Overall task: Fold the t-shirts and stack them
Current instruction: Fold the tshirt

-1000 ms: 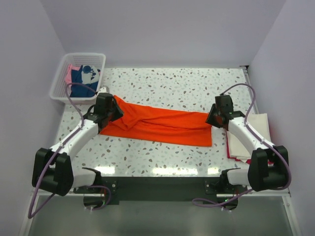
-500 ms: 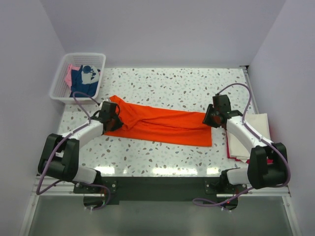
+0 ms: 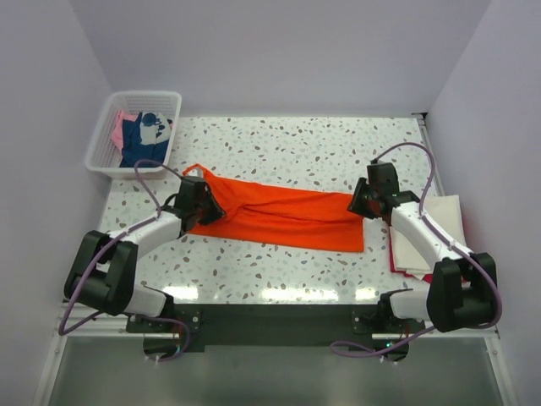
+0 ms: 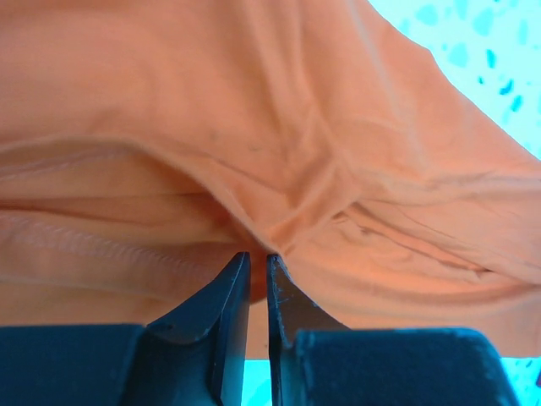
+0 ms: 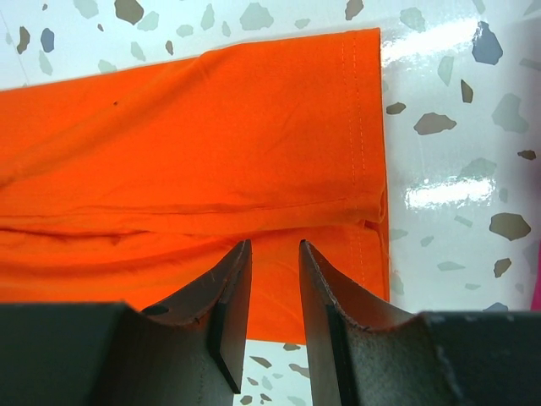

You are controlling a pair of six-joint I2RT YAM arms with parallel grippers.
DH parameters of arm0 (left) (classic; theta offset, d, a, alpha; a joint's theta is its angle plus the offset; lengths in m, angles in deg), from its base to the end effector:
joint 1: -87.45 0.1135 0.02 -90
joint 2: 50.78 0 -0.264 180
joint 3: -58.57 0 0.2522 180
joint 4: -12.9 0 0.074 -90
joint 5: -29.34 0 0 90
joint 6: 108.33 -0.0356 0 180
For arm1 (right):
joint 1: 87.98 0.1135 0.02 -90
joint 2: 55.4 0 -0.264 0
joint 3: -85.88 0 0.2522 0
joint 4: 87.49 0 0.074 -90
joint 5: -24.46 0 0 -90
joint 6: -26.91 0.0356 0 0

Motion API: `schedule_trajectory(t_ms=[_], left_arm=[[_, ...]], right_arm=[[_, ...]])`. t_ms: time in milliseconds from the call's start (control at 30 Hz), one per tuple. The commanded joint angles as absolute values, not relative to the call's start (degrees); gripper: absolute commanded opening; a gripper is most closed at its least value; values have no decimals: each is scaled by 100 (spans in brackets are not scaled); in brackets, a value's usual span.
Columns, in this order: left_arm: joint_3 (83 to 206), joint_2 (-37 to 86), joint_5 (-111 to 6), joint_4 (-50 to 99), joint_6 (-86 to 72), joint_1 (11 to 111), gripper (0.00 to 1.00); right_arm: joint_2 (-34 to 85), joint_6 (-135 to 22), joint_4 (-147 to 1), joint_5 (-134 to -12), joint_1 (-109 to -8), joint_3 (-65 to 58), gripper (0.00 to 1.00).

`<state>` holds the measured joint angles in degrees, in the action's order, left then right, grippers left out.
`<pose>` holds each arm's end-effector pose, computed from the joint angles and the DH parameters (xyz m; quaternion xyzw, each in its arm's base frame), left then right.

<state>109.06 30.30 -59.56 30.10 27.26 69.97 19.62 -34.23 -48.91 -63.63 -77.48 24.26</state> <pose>0.2571 -0.0817 0.1648 -0.2232 0.9058 -0.1960 0.3022 0.2604 0.0471 0.2238 0.1562 0.9324 0.0948 0.3120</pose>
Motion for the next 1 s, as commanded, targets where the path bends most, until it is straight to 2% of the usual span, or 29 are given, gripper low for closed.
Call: schedule_trajectory(t_ms=[0,433,733,800,967], left_arm=[[10899,3070,-5733,2464,2834,6829,18],[10406,2474,-5847,2585,3028,6495,17],[10775,1348,-6188,3588,2878,6503,2],[11047,1408,-6390,3676,2878,6512,2],[11741,2506,-6770,3888,2983,6574,0]], right_arm=[[1737,-3470,-5069,-6449,-7726,2509,33],[1658,-3417,-5166,-6510,-7726,2659,33],[1824,-3531,-5184,-6667,-7726,2501,33],[1965,-3619,-5149,-6730,-7700,2326,33],[2545,-3742,-5053,-6642,-7507,1860,35]])
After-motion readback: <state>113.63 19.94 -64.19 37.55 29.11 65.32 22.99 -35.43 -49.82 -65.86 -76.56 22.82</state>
